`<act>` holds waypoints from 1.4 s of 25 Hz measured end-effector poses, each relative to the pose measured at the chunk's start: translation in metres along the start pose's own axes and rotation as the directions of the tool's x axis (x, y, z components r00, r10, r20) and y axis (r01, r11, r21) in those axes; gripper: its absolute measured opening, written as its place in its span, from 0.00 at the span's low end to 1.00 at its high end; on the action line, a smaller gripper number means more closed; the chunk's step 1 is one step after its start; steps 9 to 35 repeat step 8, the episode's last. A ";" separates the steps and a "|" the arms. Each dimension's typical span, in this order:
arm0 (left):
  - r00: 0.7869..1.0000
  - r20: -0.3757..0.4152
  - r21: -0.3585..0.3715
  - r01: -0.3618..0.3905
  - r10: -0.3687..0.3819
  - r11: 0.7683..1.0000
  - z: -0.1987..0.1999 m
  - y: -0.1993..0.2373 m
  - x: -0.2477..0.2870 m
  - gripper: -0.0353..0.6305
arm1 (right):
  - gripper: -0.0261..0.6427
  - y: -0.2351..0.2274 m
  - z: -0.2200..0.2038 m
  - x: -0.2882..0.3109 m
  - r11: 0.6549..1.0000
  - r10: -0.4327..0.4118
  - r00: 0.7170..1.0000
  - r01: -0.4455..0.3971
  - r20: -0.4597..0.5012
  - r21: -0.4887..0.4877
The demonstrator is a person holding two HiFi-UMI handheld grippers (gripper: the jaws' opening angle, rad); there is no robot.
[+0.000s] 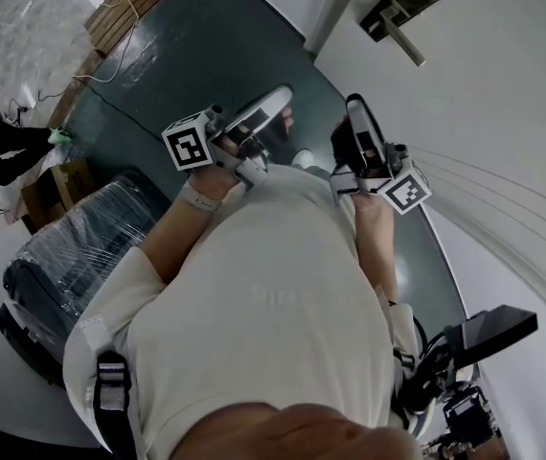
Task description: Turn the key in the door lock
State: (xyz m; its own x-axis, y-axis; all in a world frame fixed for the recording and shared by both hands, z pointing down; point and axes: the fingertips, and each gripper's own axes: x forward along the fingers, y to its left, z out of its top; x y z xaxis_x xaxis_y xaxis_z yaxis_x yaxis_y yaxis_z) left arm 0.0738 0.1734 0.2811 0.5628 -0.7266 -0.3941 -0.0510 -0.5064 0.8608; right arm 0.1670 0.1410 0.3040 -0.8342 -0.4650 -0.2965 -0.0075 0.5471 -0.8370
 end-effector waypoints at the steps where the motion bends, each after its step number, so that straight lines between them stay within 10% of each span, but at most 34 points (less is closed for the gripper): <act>1: 1.000 -0.004 0.006 -0.002 0.002 1.000 -0.001 0.000 0.001 0.07 | 0.13 0.000 0.001 -0.001 1.000 0.000 1.000 0.000 0.002 0.002; 8: 0.999 0.034 -0.132 0.006 -0.001 0.991 -0.008 0.002 -0.001 0.07 | 0.13 -0.004 -0.001 -0.002 1.000 0.001 1.000 -0.001 0.005 0.015; 35: 0.999 0.034 -0.132 0.006 -0.001 0.991 -0.008 0.002 -0.001 0.07 | 0.13 -0.004 -0.001 -0.002 1.000 0.001 1.000 -0.001 0.005 0.015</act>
